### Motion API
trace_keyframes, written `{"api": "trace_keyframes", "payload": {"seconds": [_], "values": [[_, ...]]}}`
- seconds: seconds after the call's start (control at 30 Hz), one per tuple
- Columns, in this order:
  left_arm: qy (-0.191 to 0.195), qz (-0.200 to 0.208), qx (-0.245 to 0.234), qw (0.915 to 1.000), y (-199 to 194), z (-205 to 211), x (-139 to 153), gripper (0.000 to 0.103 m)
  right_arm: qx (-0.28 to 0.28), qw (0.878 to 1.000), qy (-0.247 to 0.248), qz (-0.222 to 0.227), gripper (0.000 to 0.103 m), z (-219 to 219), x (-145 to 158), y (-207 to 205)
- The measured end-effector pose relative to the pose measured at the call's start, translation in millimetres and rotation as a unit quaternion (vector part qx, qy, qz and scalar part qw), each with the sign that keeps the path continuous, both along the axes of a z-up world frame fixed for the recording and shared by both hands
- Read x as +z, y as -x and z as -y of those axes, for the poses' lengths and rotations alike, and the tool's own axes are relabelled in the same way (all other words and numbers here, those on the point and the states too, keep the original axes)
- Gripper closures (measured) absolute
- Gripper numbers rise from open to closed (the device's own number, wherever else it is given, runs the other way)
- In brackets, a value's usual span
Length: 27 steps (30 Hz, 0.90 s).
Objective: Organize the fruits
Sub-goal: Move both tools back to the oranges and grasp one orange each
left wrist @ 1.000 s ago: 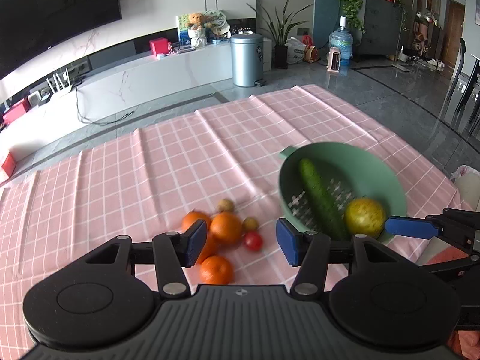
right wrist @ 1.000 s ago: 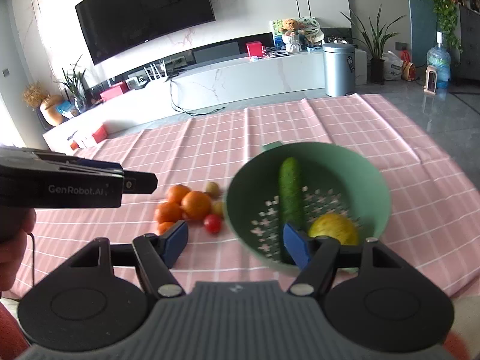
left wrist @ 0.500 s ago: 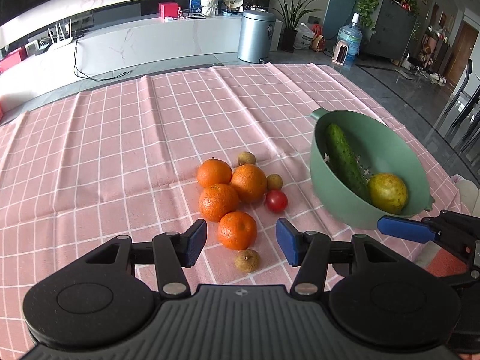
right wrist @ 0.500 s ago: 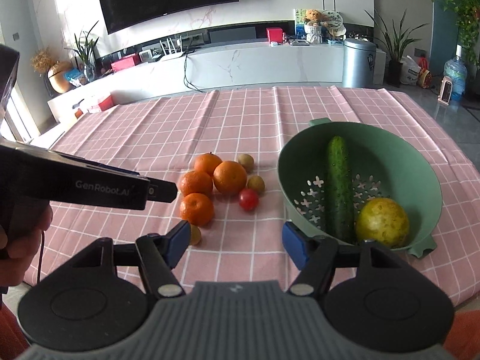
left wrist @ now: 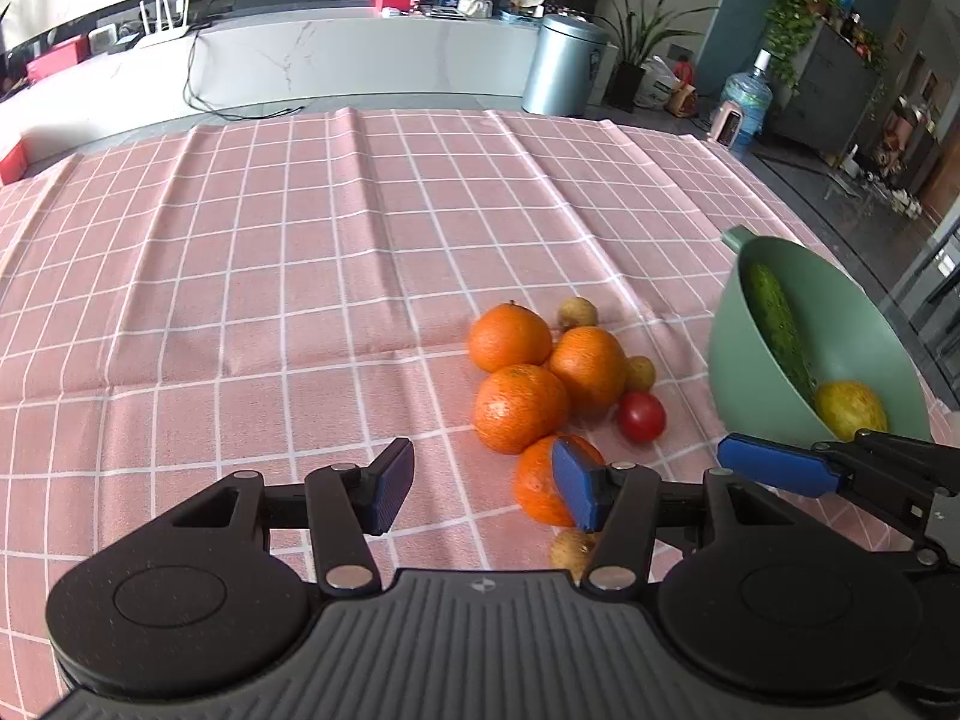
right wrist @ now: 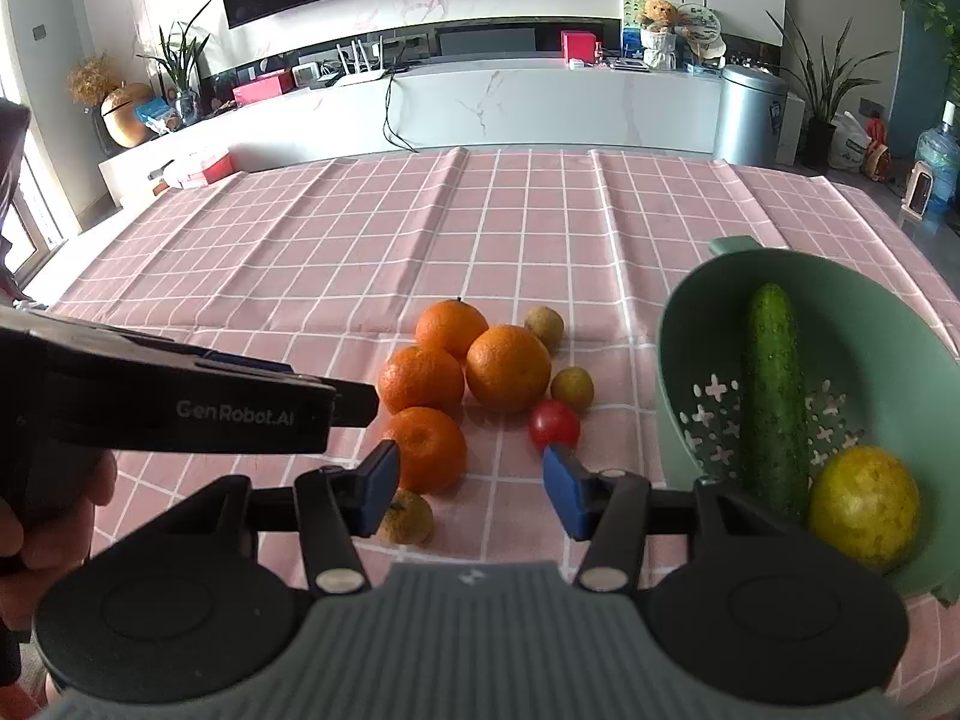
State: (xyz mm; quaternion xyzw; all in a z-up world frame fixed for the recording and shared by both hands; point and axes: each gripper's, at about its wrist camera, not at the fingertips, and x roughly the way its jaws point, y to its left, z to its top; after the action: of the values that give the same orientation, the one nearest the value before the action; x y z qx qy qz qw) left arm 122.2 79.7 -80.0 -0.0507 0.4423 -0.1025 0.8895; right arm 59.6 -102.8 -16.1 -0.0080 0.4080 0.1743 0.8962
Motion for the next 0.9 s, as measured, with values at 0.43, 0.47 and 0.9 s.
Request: {"api": "trace_keyframes", "payload": {"seconds": [0.43,0.47,0.9], "values": [[0.026,0.014,0.009,0.9995,-9,-3,-4,0.04,0.001,0.998,-0.047,-0.033,0.053,-7,-28,-26],[0.029,0.013,0.007,0.9995,-11,-4,-6,0.04,0.006,0.998,-0.046,-0.032,0.058,-9,-27,-26],[0.079,0.004,-0.001,0.9968,-29,-20,-21,0.04,0.05,0.995,-0.061,-0.055,0.066,-22,-31,-37]]}}
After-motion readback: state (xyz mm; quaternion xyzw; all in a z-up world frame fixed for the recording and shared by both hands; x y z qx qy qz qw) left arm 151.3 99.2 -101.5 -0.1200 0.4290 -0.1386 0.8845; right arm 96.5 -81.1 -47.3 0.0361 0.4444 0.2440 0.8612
